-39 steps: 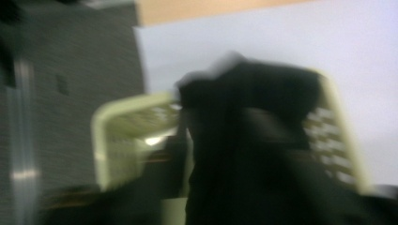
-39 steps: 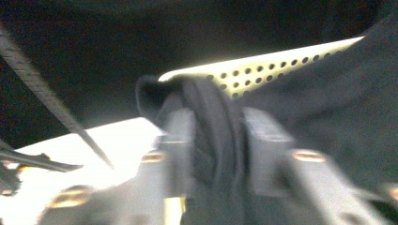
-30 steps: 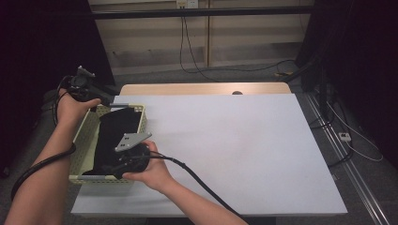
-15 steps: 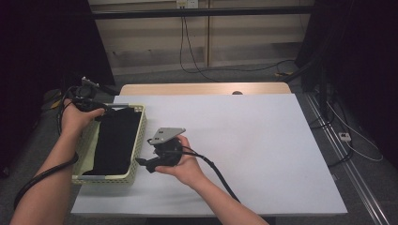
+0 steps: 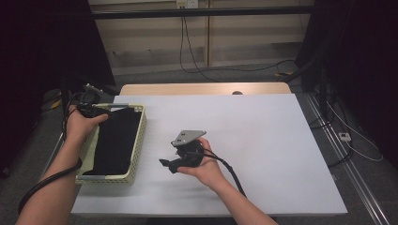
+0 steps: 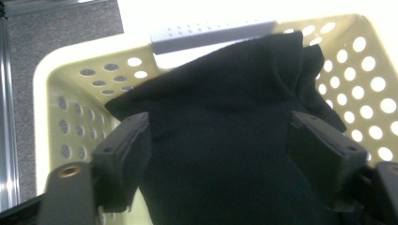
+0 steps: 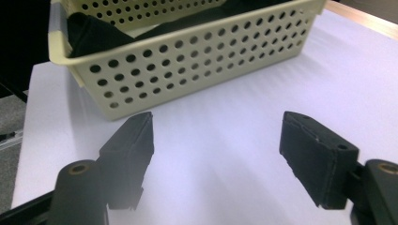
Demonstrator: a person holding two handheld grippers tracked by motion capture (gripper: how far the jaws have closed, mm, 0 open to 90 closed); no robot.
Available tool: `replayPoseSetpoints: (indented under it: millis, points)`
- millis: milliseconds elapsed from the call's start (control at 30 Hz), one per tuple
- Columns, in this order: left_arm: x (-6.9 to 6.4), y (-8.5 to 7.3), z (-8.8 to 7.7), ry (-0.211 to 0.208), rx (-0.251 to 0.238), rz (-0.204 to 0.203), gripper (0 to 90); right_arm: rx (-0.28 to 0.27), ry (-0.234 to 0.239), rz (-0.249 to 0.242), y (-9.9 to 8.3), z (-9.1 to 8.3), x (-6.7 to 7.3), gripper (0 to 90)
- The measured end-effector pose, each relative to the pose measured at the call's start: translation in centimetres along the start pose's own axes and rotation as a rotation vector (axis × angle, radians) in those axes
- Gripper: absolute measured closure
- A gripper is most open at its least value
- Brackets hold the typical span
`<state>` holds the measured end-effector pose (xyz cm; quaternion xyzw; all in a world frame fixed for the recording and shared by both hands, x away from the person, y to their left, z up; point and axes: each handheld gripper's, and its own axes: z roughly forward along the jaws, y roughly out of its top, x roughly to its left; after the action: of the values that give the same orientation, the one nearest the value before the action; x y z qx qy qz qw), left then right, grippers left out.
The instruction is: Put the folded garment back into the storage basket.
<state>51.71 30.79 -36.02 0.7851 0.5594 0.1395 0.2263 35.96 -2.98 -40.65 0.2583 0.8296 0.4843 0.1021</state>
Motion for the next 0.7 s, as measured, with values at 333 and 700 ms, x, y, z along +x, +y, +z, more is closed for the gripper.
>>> replayPoseSetpoints:
  millis: [333,700]
  points:
    - [-0.3,-1.5,2.5,-0.024,0.01,-0.03,80.8,0.021,-0.034,0.034,-1.9,-1.3,-1.3,26.9]
    - [-0.9,-2.5,5.3,-0.031,0.071,-0.031,90.0,0.019,-0.047,0.052,-2.6,-1.8,-1.7,26.9]
